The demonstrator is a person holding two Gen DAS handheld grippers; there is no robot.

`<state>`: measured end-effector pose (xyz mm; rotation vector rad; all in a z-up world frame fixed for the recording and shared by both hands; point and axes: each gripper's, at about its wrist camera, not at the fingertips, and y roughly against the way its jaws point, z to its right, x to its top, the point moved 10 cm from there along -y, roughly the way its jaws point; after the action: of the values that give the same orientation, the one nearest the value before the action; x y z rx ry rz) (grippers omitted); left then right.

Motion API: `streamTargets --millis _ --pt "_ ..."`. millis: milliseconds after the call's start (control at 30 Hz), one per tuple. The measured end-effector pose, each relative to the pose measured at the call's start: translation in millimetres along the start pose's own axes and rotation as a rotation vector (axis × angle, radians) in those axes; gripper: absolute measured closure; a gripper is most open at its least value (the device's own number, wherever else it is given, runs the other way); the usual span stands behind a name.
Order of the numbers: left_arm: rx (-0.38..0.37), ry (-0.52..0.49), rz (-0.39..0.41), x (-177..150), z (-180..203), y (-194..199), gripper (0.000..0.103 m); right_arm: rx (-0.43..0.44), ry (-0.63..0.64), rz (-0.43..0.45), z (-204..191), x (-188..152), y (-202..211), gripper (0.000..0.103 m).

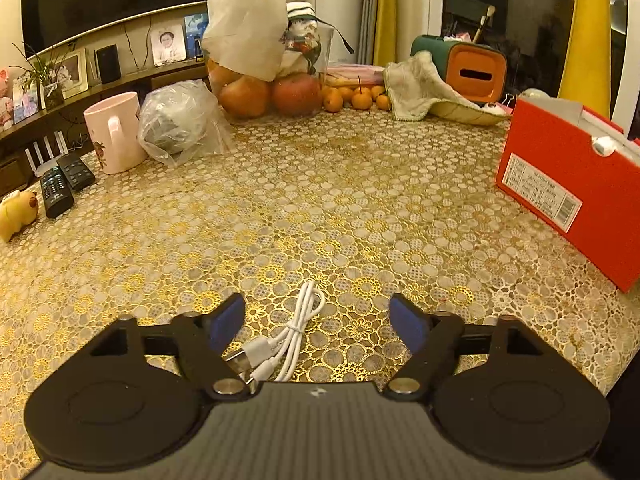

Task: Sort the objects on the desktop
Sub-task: 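Move the open left tool down to the white USB cable on the table, then close the left tool on the white USB cable, then carry the USB cable with the left tool into the shoebox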

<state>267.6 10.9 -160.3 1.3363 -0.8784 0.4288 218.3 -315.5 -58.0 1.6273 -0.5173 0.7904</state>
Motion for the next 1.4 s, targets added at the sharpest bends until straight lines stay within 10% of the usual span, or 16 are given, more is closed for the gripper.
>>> streamTargets --millis 467,967,1400 --pt "0.066 -0.001 -0.011 -3 0 -6 0.095 -0.022 -0.041 0.008 25 -2 0 0.026" --pt "-0.077 0.053 0.050 46 53 35 0.095 -0.041 -0.090 0.043 67 -8 19 0.026" --pt "-0.351 0.012 0.128 135 190 57 0.095 -0.036 -0.118 0.060 102 -18 27 0.026"
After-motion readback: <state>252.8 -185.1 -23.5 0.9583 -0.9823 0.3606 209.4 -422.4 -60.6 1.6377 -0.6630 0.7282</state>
